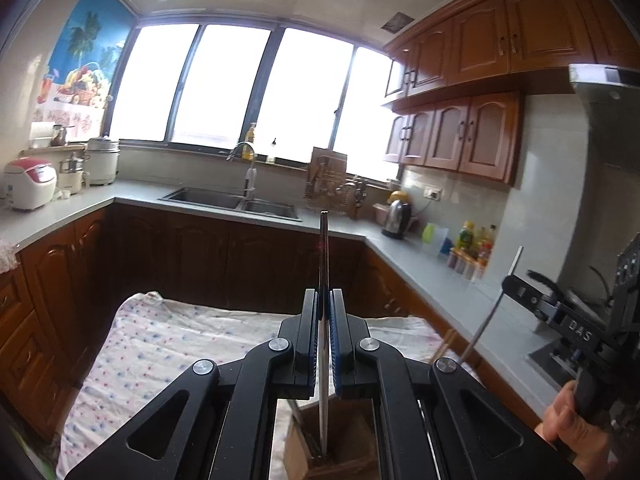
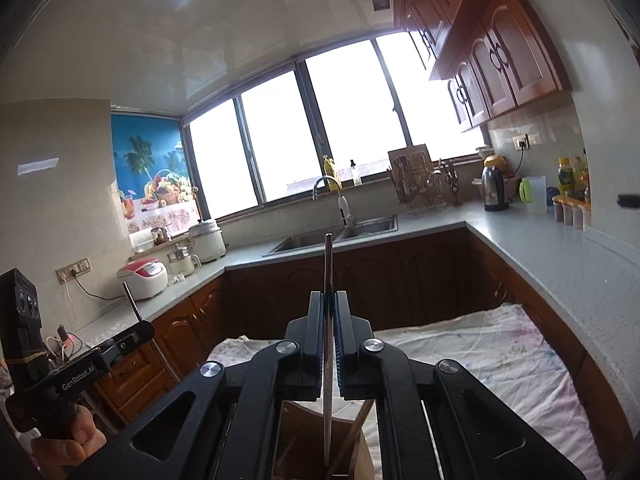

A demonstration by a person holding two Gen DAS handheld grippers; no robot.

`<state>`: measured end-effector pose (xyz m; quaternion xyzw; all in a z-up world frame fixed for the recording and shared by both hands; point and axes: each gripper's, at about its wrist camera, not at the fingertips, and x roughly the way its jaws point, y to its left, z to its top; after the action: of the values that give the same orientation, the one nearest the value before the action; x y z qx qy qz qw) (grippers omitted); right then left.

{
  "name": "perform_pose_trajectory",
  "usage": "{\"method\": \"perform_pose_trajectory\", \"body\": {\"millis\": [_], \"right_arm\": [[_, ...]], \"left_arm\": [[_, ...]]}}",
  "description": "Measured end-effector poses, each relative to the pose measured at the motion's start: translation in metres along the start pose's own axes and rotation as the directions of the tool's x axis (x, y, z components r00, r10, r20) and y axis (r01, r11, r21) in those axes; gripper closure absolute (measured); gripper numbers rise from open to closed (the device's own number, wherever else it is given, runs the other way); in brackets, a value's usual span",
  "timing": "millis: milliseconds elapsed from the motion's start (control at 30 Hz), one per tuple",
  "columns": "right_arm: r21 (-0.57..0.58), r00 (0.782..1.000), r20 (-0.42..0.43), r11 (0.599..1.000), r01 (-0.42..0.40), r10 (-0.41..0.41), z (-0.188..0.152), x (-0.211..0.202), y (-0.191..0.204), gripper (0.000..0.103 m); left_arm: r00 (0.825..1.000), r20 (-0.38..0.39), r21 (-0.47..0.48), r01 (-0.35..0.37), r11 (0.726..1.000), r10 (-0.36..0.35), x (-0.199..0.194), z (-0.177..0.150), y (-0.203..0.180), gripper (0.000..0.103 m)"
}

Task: Organize utensils
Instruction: 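Lower both metal chopsticks into the holder and open both tools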

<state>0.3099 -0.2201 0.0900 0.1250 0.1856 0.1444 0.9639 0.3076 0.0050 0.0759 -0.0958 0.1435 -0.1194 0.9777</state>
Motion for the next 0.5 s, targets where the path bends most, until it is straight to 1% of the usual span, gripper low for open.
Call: {"method": "perform_pose_trajectory", "body": {"millis": [100,200,333,500], "right_arm": [[0.011,1.000,-0.022,1.000,0.006,-0.006,-0.017,0.008,-0.004,0.098],[0.022,0.999,-0.050,1.000,0.012,-0.011,-0.031,0.015,-0.009,0.098],[0.040,0.996,-0.084,0.999,0.018,-0.015,-0.047,0.021,-0.013,0.098],[0.059,0.992,-0.120,0.998,0.033,-0.026,-0.059,0.027,-0.020,0.098]], "left_arm": [[1.000,-0.010,-0.006,-0.009,1.000,0.009,0.014,-0.016,0.001,0.100],[1.000,-0.027,-0.010,0.004,1.000,-0.004,0.025,-0.032,-0.001,0.100],[0.998,-0.066,-0.004,0.004,1.000,-0.004,0.042,-0.054,-0.003,0.100],[0.994,-0.108,-0.008,-0.007,1.000,0.006,0.051,-0.064,0.003,0.100]]}}
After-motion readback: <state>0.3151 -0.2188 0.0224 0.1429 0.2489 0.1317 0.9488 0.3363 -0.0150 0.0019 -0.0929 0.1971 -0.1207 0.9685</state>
